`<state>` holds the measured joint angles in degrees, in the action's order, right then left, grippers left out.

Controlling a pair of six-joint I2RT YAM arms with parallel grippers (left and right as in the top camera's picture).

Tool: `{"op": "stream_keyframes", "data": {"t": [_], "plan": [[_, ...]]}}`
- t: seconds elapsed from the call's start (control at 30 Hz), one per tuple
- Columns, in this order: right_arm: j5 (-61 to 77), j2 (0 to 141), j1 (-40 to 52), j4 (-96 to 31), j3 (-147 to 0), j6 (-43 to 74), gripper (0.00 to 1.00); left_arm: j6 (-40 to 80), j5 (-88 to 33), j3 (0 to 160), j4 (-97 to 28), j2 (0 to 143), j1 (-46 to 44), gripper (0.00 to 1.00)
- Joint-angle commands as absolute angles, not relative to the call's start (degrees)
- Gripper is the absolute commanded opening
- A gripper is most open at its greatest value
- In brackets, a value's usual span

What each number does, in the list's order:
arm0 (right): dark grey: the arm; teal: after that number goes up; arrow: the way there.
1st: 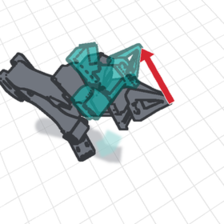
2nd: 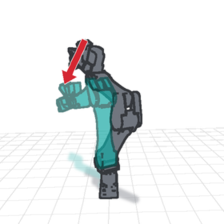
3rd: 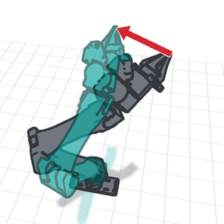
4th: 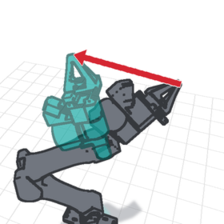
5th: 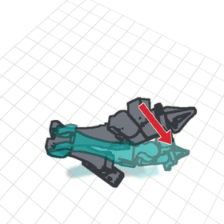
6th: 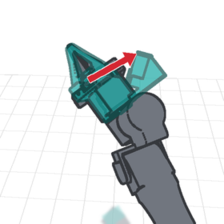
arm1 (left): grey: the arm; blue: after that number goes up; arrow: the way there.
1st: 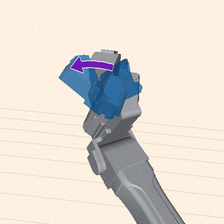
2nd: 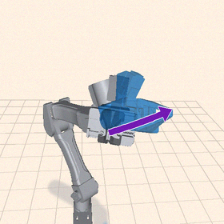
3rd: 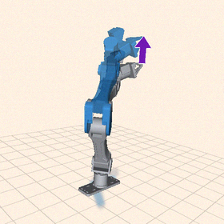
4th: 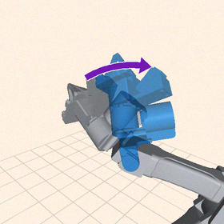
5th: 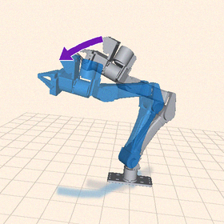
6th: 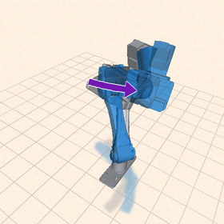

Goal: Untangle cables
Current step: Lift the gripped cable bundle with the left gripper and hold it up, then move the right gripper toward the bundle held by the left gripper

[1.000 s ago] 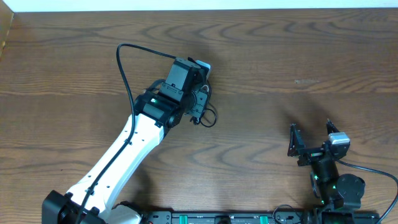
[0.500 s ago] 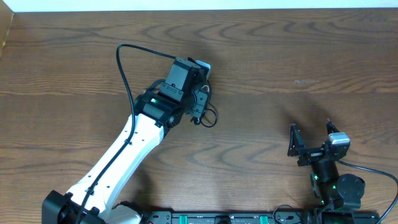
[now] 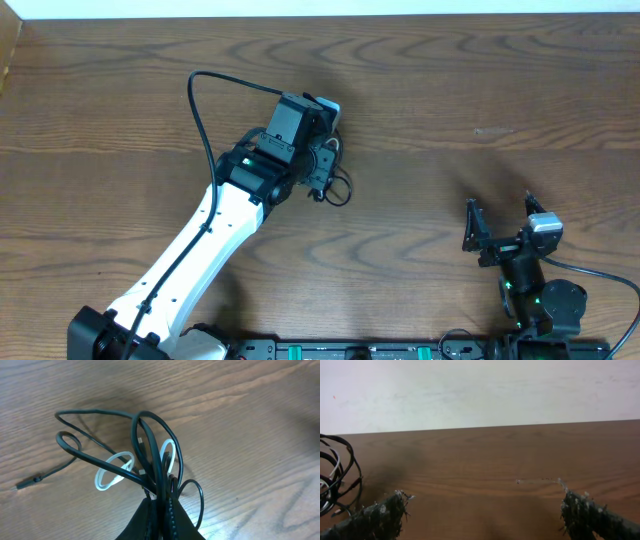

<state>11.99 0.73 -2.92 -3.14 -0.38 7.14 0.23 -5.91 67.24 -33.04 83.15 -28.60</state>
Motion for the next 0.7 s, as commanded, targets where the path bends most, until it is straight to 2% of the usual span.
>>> {"op": "stream_keyframes", "data": {"t": [0.0, 0.67], "plan": [[11.5, 0.7, -2.6, -3.4, -0.3, 6.6, 0.99, 1.2, -9.1, 68.5, -33.5, 82.8, -28.3, 0.08], [11.5, 0.7, -2.6, -3.4, -0.3, 6.6, 0.99, -0.4, -23.3, 68.5, -35.5, 81.2, -28.4, 0.07]]}}
